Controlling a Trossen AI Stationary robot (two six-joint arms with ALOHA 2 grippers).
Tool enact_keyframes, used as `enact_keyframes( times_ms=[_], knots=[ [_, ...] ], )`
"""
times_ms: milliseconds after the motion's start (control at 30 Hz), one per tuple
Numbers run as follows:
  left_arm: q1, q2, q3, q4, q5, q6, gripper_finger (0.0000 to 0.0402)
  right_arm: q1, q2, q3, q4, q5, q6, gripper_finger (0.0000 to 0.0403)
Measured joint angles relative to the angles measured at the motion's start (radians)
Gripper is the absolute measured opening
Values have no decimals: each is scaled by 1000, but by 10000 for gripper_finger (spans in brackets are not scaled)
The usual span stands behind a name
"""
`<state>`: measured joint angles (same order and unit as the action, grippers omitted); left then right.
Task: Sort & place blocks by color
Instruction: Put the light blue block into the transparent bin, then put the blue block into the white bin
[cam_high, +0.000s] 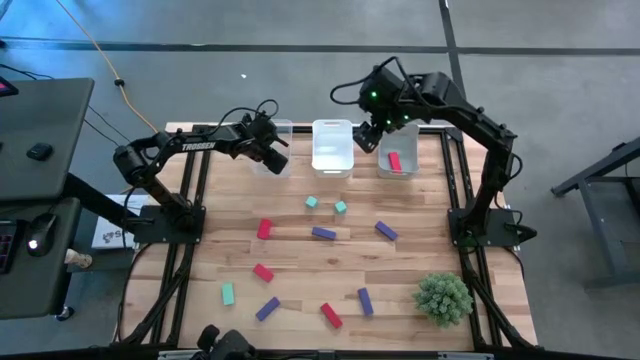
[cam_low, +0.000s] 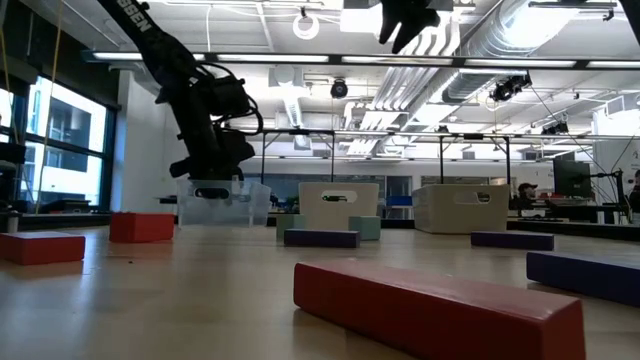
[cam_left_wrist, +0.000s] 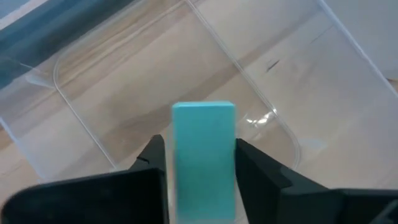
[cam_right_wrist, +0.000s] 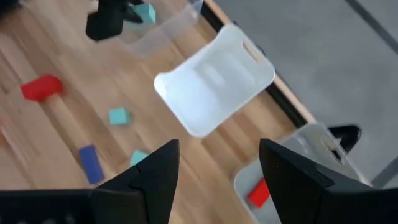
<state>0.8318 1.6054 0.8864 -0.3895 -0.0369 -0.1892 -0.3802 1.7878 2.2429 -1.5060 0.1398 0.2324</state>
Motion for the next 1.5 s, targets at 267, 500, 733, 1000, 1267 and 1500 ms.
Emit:
enact_keyframes(
  times_ms=[267,500,733,1000,1267,1500],
  knots=[
    [0,0,0,-1,0,17,141,68,0,0,-65,2,166,212],
    [0,0,24,-19,26,47,142,168,0,0,-65,27,301,212],
    [0,-1,173,-127,34,156,141,285,0,0,-65,97,449,212],
    [-2,-1,357,-199,34,215,141,385,0,0,-65,181,614,212],
    [-13,-2,457,-269,34,280,140,442,32,0,-65,236,710,212],
    [-16,-1,458,-281,50,298,140,441,112,0,-65,219,674,212]
  ],
)
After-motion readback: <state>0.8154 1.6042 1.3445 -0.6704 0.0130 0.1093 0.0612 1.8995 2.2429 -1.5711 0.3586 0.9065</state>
